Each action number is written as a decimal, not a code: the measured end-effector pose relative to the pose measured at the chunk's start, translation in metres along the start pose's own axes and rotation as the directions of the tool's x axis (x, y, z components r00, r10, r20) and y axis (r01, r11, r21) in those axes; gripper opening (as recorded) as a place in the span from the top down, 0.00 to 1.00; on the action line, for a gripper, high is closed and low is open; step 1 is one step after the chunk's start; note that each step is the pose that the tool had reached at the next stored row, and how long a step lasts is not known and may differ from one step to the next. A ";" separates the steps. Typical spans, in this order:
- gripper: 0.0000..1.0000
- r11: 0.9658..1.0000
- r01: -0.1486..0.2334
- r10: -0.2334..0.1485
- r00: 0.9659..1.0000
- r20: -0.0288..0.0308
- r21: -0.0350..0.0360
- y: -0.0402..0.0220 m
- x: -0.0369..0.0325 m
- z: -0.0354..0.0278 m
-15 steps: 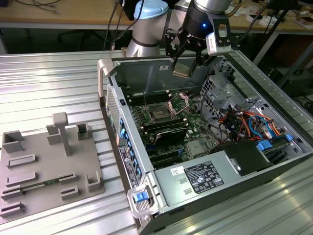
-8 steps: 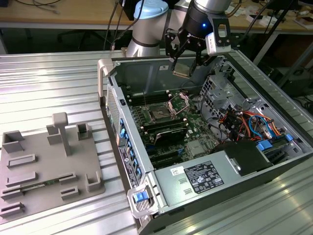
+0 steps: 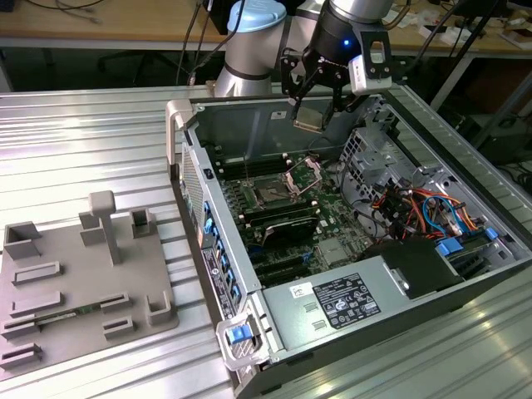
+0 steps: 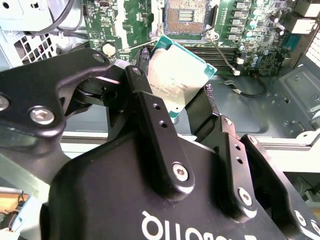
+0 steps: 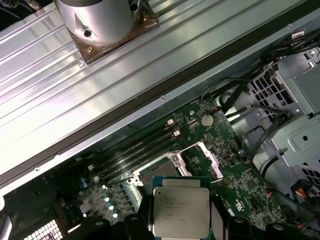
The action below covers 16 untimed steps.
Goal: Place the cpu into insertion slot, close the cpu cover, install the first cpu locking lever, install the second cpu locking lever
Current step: 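Place the cpu into insertion slot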
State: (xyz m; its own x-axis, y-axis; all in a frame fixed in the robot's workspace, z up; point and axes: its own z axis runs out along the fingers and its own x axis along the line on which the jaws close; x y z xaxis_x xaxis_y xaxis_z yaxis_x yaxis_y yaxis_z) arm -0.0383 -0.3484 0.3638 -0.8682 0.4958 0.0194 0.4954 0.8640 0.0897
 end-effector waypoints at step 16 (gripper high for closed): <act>0.45 1.000 -0.027 0.027 1.000 0.002 -0.001 0.0000 0.0000 0.0000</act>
State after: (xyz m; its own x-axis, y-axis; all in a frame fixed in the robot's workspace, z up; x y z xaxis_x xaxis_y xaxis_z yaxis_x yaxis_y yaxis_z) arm -0.0383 -0.3484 0.3638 -0.8547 0.5188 0.0194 0.5183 0.8505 0.0896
